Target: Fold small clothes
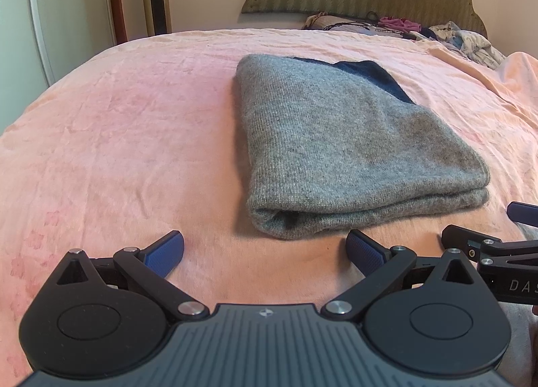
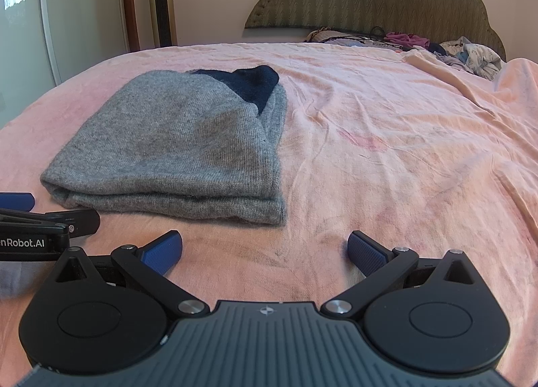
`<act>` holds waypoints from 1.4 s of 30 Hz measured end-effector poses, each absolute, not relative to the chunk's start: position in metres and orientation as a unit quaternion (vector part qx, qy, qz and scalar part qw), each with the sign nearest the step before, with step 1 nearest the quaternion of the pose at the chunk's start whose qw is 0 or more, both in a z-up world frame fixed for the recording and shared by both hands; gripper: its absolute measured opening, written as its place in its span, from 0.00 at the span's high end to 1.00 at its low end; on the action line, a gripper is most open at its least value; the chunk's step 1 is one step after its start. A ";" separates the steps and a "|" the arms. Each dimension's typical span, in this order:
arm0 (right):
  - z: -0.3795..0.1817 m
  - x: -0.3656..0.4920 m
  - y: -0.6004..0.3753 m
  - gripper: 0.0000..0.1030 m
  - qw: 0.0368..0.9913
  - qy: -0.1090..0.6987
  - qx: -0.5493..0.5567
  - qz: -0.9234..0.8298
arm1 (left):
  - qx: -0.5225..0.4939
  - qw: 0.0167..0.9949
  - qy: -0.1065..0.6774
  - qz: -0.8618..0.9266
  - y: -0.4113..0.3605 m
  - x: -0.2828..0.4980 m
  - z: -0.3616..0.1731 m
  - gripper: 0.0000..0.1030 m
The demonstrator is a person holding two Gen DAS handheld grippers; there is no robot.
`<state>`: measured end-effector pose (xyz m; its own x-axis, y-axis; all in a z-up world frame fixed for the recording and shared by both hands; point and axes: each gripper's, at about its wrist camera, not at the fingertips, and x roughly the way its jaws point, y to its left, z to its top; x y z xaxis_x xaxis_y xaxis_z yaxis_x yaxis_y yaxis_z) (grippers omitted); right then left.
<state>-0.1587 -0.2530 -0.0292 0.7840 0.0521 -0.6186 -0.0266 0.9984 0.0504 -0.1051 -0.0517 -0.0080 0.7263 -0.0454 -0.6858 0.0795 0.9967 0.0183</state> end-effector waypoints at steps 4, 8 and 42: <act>-0.029 -0.159 -0.253 0.00 0.944 0.328 0.020 0.021 | 0.024 0.929 0.367 -0.034 -0.051 -0.106 -0.008 0.00; -0.029 -0.159 -0.253 0.00 0.944 0.328 0.020 0.020 | 0.024 0.930 0.366 -0.035 -0.052 -0.106 -0.008 0.00; -0.030 -0.159 -0.253 0.00 0.944 0.328 0.020 0.020 | 0.024 0.930 0.366 -0.035 -0.052 -0.107 -0.008 0.00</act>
<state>-0.1590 -0.2534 -0.0295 0.7844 0.0512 -0.6181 -0.0253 0.9984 0.0506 -0.1066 -0.0516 -0.0082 0.7299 -0.0483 -0.6818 0.0835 0.9963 0.0188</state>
